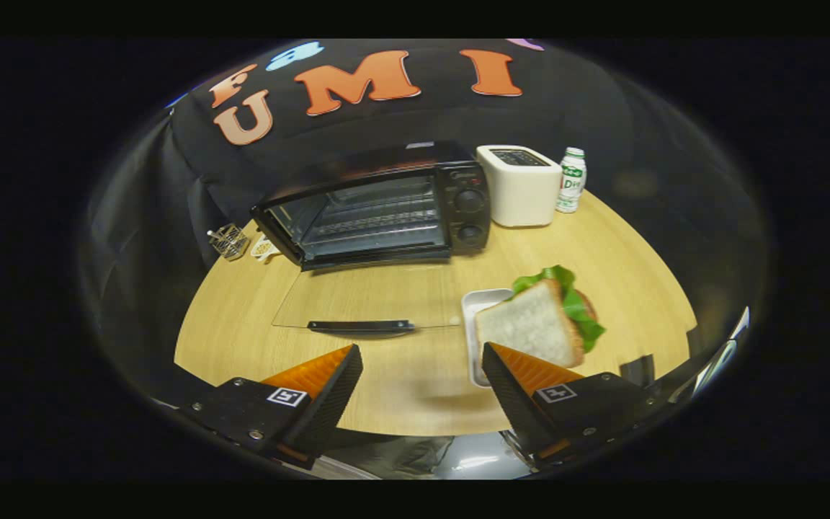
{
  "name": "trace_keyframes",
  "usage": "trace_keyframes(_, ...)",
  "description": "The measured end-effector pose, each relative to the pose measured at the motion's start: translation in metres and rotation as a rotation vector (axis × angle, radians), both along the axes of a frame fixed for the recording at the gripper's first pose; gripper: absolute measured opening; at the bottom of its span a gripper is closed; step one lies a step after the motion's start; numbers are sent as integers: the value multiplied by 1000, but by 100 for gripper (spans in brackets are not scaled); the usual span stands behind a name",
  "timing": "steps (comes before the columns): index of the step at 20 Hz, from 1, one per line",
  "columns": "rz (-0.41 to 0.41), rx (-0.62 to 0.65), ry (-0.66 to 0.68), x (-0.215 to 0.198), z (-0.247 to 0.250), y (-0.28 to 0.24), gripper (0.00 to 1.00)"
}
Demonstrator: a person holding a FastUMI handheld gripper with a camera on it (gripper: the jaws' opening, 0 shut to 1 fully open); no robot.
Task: Open the toaster oven, put the food inside, and close the toaster oven door.
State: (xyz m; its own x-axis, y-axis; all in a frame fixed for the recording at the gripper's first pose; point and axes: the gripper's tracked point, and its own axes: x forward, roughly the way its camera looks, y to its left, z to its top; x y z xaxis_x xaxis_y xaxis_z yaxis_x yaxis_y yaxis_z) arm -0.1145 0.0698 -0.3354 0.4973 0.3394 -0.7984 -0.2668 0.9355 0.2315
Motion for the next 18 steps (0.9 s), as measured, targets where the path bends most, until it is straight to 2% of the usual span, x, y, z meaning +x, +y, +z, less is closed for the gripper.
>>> trace_keyframes(4,-34,-21,-10,26,10,-51,99)
trace_keyframes(9,-11,-28,7,59,5,-84,99)
trace_keyframes(15,6,93,180,64,-34,-81,97)
trace_keyframes(18,9,100,248,62,-57,-81,92)
